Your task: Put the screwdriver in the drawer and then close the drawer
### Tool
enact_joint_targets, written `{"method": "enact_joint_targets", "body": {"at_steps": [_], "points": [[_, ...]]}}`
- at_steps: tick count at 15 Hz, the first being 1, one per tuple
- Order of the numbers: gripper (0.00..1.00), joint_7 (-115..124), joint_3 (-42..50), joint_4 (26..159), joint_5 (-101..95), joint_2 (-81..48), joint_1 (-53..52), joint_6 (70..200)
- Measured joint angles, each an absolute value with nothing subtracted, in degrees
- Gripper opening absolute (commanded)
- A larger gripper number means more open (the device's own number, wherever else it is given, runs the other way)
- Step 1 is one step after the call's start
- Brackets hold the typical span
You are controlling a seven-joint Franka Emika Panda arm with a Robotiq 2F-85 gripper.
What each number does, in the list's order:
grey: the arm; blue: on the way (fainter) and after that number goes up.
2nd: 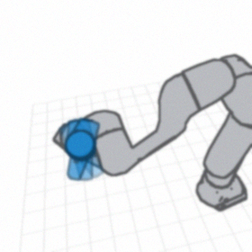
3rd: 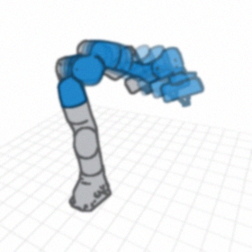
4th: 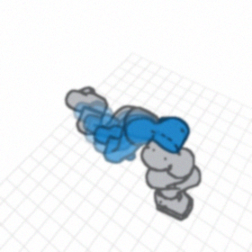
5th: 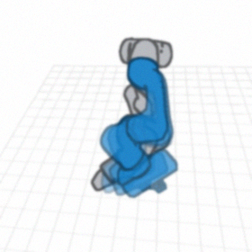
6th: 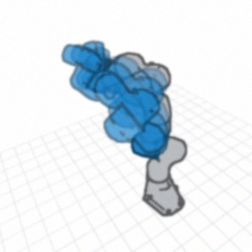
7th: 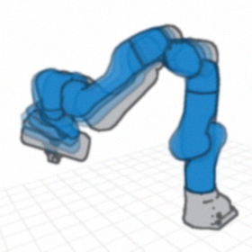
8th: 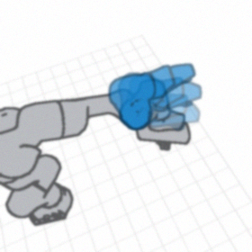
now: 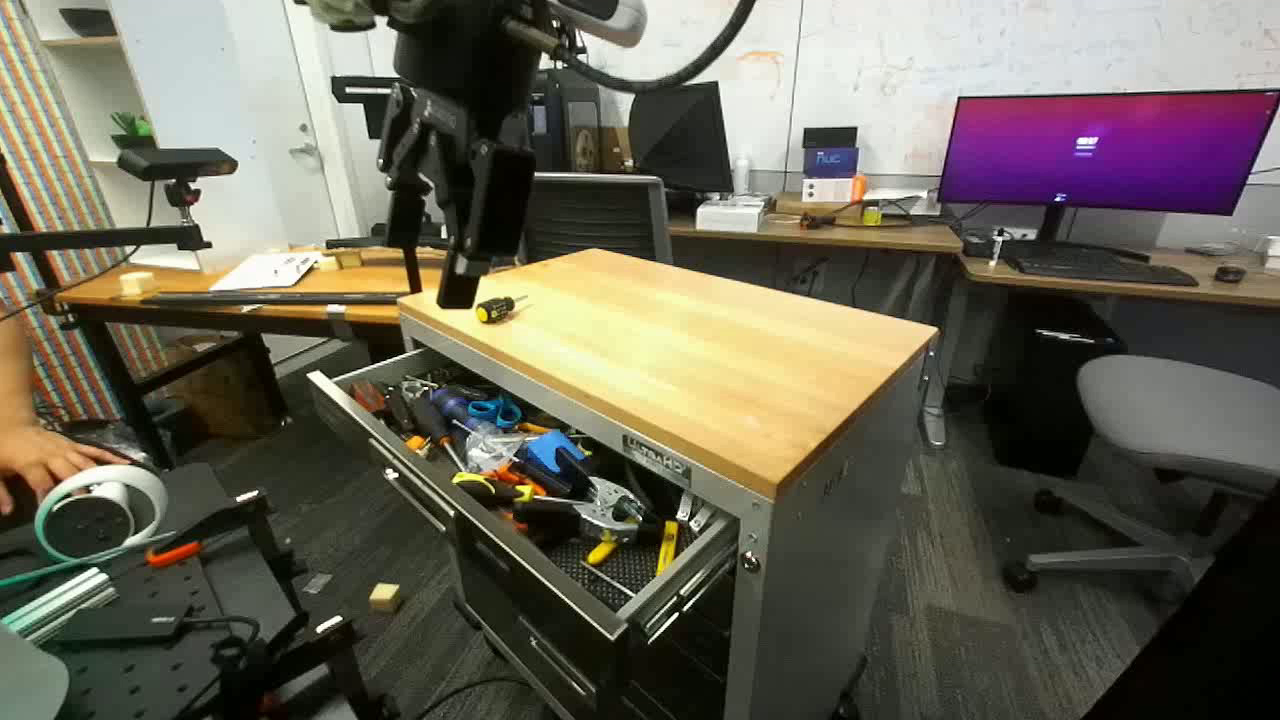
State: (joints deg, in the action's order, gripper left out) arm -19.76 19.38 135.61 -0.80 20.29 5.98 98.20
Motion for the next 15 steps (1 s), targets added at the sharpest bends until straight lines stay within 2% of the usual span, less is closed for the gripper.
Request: {"method": "enact_joint_targets", "body": {"at_steps": [8,15], "points": [[1.0,-17.1,18.3,135.2,-0.4,19.4,6.2,98.2],[1.0,12.3,3.3,128.5,3.8,8.3,2.5,105.0]]}}
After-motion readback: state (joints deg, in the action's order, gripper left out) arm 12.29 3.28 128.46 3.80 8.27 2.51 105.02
